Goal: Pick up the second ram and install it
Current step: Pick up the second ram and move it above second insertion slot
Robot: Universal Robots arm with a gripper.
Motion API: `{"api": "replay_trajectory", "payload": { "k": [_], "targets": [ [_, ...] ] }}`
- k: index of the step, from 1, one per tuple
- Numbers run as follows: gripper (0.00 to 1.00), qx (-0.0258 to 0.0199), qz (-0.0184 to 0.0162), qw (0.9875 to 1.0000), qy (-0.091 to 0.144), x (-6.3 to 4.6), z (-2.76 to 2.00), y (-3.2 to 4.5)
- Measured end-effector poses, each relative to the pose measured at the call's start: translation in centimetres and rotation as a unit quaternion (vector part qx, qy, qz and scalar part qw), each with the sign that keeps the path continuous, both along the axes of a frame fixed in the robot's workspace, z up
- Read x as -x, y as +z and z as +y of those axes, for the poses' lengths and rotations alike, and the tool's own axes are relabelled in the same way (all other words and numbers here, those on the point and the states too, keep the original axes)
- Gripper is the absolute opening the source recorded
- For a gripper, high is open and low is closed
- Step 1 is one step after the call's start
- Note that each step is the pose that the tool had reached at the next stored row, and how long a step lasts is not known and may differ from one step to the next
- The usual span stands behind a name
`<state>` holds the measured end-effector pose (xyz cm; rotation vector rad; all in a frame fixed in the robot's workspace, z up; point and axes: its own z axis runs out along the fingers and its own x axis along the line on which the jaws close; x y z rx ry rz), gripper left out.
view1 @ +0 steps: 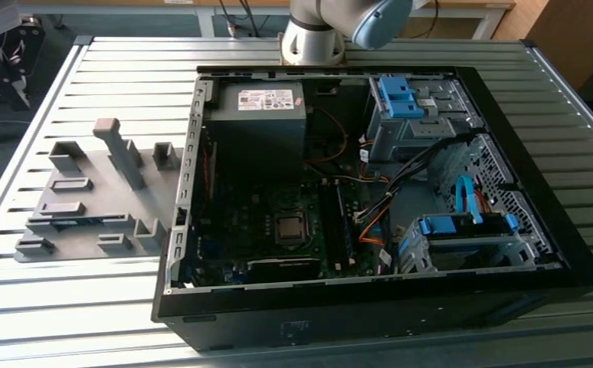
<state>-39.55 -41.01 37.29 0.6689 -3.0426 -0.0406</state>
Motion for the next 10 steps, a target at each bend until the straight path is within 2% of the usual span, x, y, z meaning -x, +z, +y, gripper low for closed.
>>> {"api": "replay_trajectory", "payload": {
  "k": [5, 10],
  "targets": [
    [0.11, 0.0000, 0.0007, 0.9995, 0.033, 0.02, -0.02, -0.15],
    [0.11, 0.0000, 0.0018, 0.9979, 0.065, 0.04, -0.01, -0.31]
  ]
}}
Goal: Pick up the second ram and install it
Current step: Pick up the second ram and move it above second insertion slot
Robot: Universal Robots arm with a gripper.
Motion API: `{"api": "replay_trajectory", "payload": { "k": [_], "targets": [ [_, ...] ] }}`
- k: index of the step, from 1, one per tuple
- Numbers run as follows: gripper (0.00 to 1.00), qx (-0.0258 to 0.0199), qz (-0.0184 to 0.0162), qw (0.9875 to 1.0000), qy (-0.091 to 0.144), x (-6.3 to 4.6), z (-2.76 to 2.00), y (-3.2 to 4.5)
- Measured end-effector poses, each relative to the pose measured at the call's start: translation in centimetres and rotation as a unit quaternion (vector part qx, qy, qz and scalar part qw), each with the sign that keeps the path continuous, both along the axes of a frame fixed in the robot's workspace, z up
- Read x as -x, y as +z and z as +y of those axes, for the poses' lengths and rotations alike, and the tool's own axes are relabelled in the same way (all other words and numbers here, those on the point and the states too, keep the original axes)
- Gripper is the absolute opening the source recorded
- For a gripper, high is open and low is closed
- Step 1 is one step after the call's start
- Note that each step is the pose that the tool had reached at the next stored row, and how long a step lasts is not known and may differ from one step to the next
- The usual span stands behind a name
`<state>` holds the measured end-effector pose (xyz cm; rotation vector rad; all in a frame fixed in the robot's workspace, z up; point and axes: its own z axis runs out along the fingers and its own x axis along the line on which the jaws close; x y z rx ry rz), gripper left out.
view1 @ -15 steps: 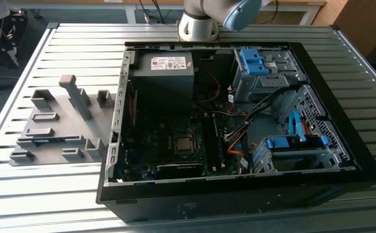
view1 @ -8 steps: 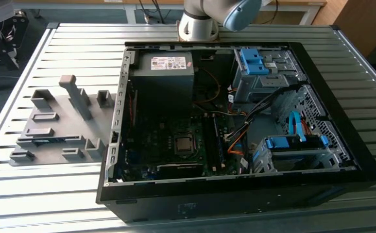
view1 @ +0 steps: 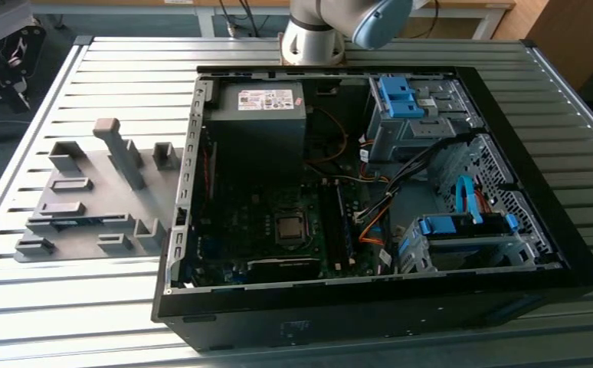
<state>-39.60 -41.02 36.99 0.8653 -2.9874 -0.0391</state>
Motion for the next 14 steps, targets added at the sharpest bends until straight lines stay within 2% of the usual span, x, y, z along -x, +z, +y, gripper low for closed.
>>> {"api": "replay_trajectory", "payload": {
  "k": [5, 11, 14],
  "targets": [
    [0.11, 0.0000, 0.0003, 0.9994, 0.034, 0.05, -0.01, -0.20],
    [0.11, 0.0000, 0.0003, 0.9973, 0.074, 0.13, -0.03, -0.43],
    [0.11, 0.0000, 0.0002, 0.9963, 0.086, 0.27, -0.06, -0.52]
  ]
}}
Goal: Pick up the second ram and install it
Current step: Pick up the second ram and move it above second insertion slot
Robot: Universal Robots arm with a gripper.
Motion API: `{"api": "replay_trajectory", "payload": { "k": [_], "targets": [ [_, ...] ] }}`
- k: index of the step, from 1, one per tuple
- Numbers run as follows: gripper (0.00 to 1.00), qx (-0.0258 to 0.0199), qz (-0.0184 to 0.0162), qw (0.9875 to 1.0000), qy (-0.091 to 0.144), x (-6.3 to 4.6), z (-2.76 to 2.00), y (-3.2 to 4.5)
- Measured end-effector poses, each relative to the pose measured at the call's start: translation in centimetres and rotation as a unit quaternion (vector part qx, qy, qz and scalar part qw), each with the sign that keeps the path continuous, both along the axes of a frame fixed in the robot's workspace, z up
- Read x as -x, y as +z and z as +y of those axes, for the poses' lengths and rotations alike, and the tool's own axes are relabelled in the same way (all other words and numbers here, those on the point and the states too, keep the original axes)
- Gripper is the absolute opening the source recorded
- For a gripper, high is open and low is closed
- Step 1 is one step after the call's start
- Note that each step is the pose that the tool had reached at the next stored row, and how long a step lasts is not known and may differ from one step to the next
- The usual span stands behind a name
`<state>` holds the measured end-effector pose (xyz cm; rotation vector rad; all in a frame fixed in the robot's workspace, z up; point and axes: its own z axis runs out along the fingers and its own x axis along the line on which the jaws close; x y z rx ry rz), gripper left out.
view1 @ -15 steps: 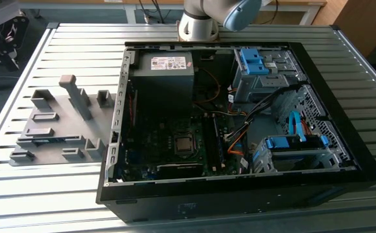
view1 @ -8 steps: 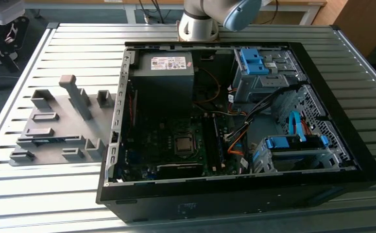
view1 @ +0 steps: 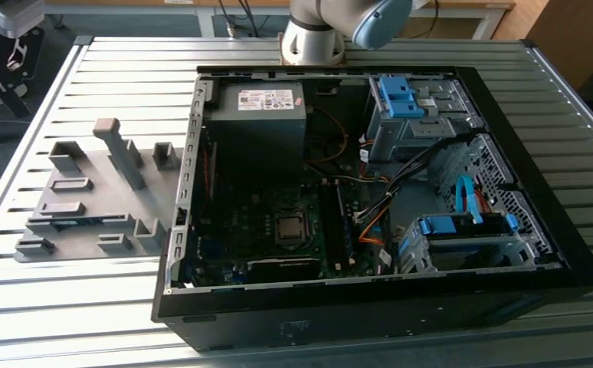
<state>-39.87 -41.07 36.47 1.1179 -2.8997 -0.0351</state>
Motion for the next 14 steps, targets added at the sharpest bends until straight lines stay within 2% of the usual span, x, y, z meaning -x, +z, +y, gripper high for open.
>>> {"api": "replay_trajectory", "payload": {
  "k": [6, 11, 14],
  "targets": [
    [0.11, 0.0001, 0.0001, 1.0000, 0.001, 0.02, -0.01, 0.00],
    [0.11, -0.0001, 0.0000, 0.9997, 0.023, 0.02, -0.02, -0.08],
    [0.11, -0.0001, -0.0007, 0.9997, 0.026, 0.08, -0.03, -0.20]
  ]
}}
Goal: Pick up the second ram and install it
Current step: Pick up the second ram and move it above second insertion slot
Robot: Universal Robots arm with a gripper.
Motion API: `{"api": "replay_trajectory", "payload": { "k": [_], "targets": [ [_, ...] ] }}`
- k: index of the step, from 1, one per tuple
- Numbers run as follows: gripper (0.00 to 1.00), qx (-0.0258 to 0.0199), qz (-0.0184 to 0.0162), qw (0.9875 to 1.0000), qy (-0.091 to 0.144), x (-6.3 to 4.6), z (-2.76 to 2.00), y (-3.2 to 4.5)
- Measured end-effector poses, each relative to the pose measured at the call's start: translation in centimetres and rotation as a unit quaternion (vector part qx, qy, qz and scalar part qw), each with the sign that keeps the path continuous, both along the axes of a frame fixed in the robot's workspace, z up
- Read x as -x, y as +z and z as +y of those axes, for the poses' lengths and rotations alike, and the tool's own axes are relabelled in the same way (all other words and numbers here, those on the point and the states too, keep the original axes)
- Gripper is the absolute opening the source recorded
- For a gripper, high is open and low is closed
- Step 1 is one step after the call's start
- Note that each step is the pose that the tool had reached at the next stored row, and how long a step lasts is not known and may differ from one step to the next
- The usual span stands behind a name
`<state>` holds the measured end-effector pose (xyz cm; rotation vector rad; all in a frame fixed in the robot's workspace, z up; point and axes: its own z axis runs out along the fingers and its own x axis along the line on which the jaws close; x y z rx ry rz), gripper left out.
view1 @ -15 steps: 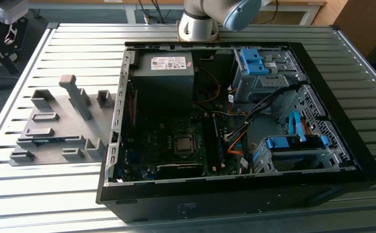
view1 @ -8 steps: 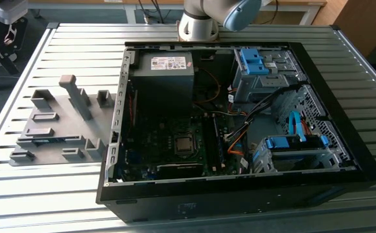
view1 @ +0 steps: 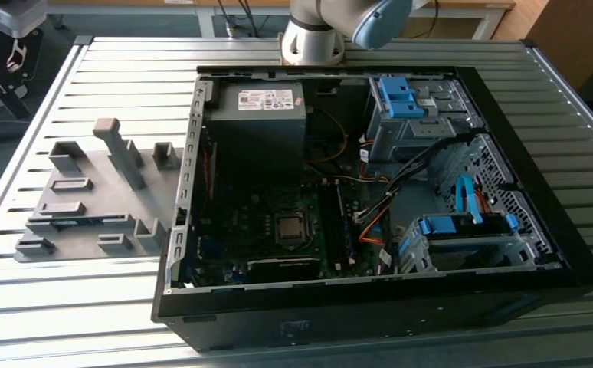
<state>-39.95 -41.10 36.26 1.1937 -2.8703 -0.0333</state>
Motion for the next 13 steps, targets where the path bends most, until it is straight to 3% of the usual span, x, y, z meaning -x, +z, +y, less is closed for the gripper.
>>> {"api": "replay_trajectory", "payload": {
  "k": [6, 10, 13],
  "targets": [
    [0.11, -0.0025, -0.0007, 1.0000, 0.003, 0.14, -0.03, -0.37],
    [0.11, -0.0030, -0.0063, 1.0000, 0.004, 0.51, -0.16, -0.74],
    [0.11, -0.0036, -0.0073, 0.9999, 0.013, 0.60, -0.24, -0.94]
  ]
}}
